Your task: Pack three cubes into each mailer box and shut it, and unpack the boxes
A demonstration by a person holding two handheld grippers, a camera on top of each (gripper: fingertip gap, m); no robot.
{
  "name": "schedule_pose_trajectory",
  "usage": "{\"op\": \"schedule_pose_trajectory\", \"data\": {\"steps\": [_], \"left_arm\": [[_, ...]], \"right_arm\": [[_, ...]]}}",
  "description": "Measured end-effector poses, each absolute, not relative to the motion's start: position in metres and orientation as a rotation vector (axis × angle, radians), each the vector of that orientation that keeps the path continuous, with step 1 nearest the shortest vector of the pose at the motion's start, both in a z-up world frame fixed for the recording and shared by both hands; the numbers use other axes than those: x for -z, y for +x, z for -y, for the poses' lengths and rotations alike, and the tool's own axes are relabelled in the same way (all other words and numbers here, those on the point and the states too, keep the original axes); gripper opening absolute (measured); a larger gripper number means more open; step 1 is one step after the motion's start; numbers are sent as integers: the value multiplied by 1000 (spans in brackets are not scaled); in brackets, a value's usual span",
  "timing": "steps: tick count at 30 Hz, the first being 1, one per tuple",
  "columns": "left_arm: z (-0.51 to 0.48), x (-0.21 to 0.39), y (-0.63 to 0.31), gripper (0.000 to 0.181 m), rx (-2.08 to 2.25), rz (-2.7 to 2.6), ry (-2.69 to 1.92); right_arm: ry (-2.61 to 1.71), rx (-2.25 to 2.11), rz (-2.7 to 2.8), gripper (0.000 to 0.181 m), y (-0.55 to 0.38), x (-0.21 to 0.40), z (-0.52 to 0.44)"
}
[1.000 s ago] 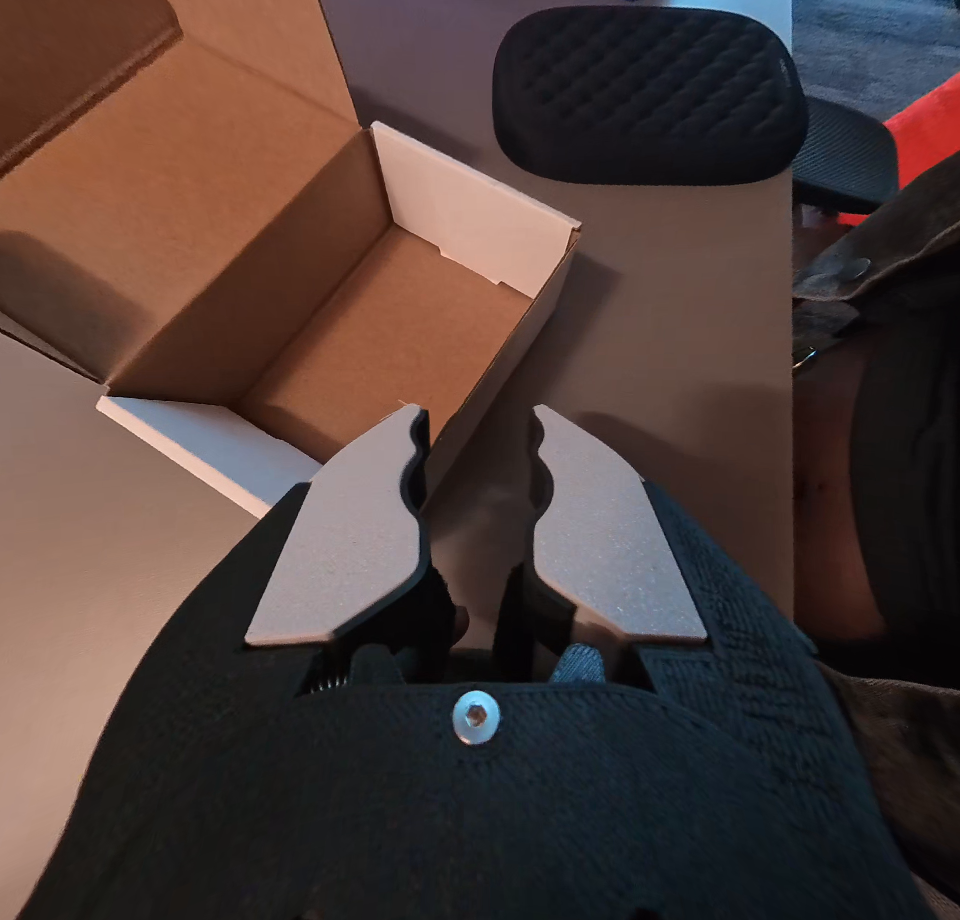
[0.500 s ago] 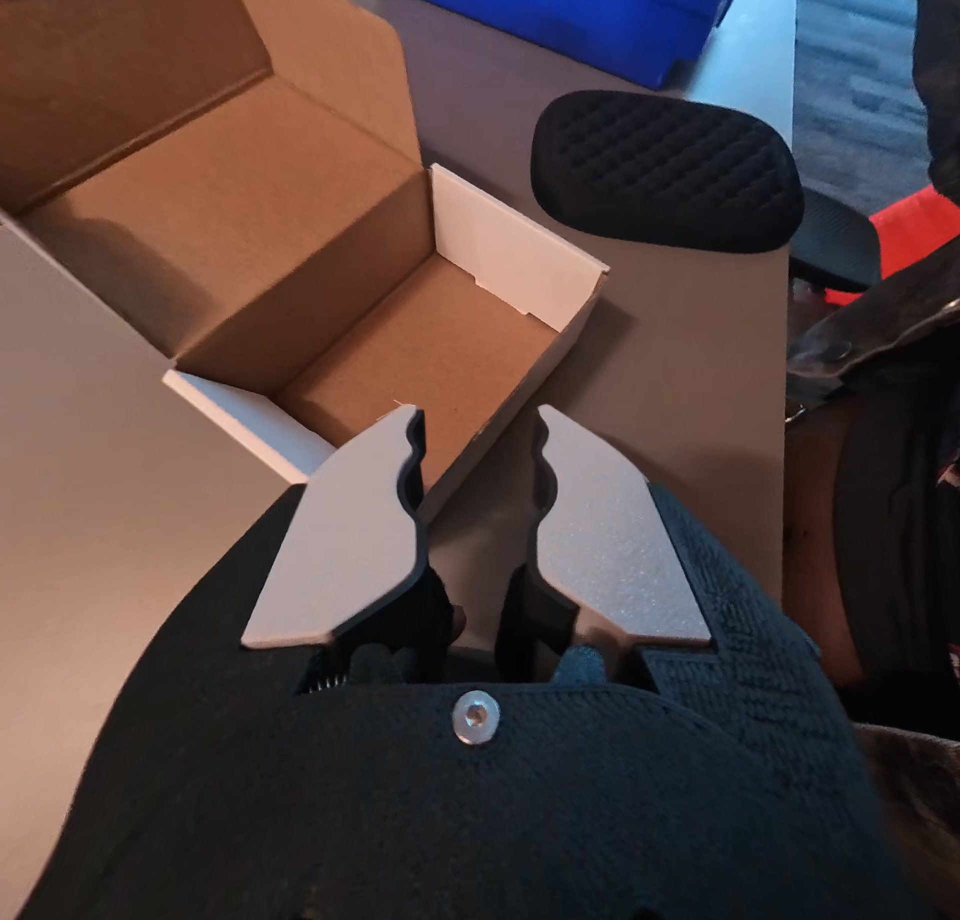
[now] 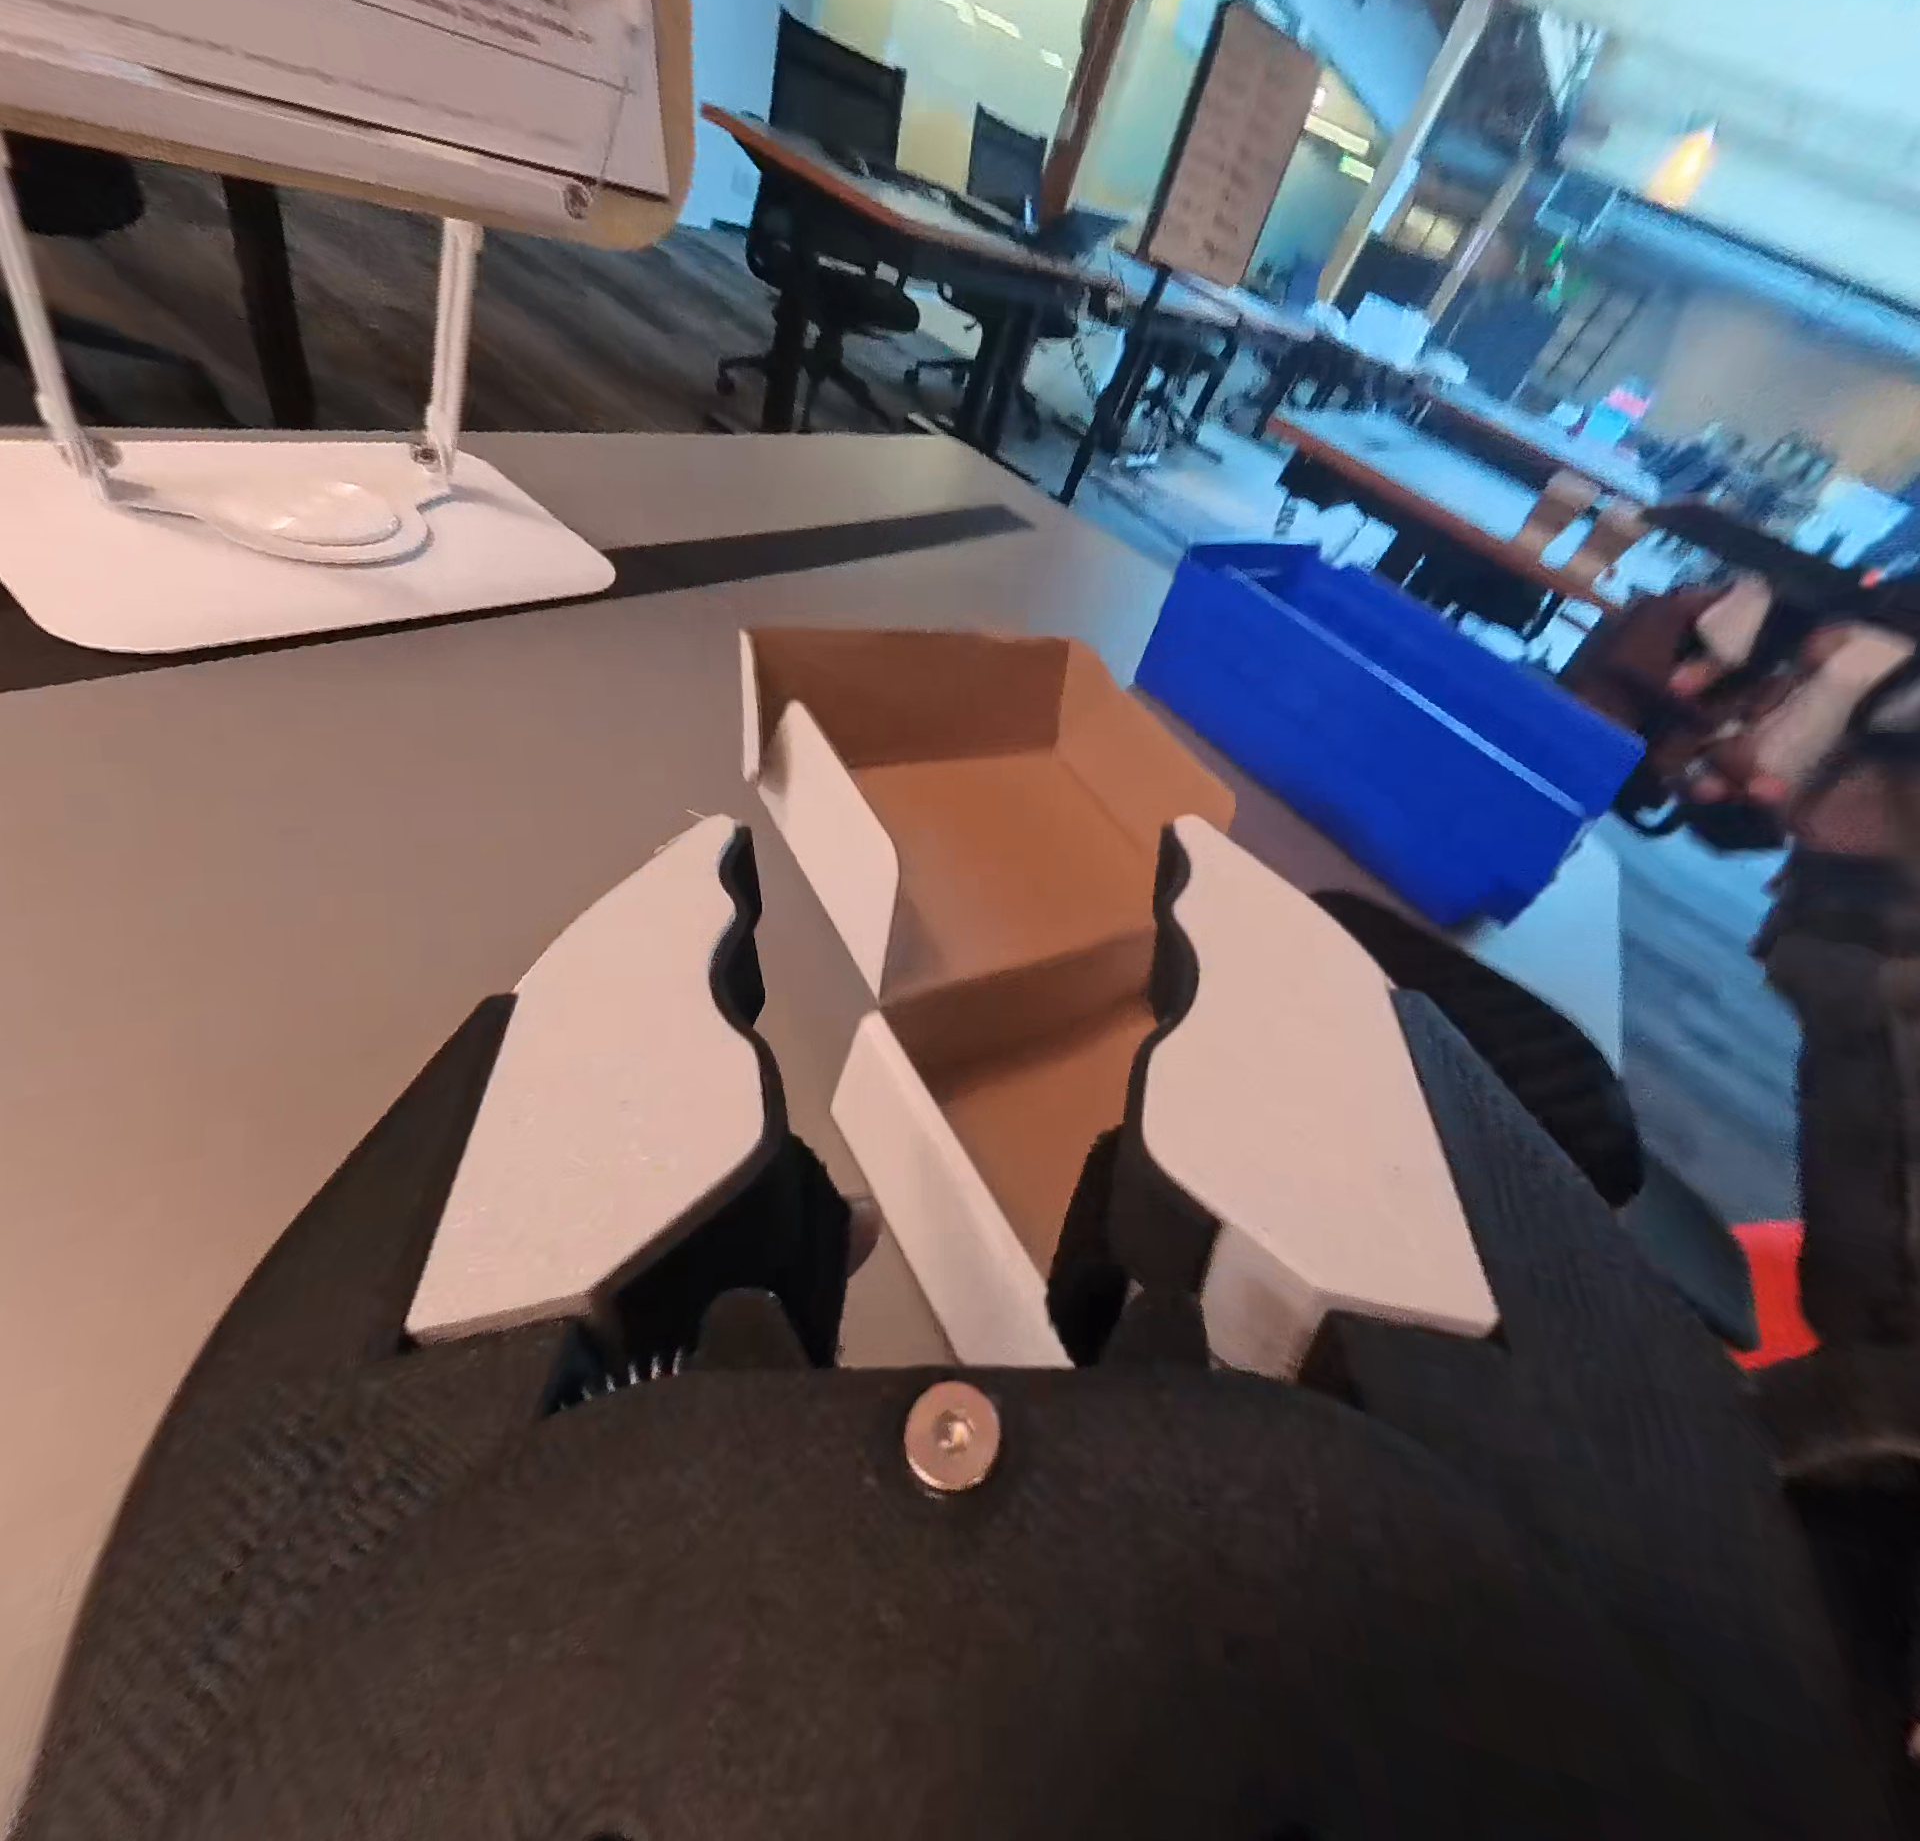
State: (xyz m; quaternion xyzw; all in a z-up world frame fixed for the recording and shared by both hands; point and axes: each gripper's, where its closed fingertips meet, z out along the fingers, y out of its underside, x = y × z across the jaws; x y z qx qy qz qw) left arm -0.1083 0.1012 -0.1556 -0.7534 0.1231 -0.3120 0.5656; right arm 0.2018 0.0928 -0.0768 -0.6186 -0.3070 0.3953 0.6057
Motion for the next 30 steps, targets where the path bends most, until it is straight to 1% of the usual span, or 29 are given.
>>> {"op": "schedule_pose_trajectory", "data": {"steps": [2,3,4,5,7,9,10,15,19,22,25,30], "left_arm": [[-114,157,-113,68,794,-247,-1771],[-123,162,-118,62,799,-218,-1793],[-131,169,-123,56,805,-193,-1818],[-138,178,-126,46,817,-185,-1851],[-146,198,-129,29,827,-198,-1938],[-152,217,-129,20,819,-236,-2010],[-153,225,-126,17,845,-251,-2040],[-165,251,-114,18,1035,-219,-2095],[-164,254,-100,18,1149,-262,-2092],[-162,262,-91,18,1135,-324,-2148],[-161,256,-88,14,1107,-367,-2115],[-149,237,-87,14,1066,-452,-2029]], "right_arm": [[-1385,-1116,709,110,167,78,-86],[-1406,-1184,708,107,152,86,-89],[-1454,-1213,734,95,138,101,-93],[-1522,-1197,753,77,128,120,-103],[-1655,-1110,725,33,119,155,-131],[-1748,-1089,726,15,113,181,-149],[-1792,-1101,726,11,111,191,-155],[-1929,-1170,720,8,96,224,-174],[-1987,-1225,774,7,78,239,-174],[-2046,-1236,831,7,66,250,-173],[-2019,-1236,843,3,59,246,-176],[-1940,-1278,848,5,57,231,-174]]}}
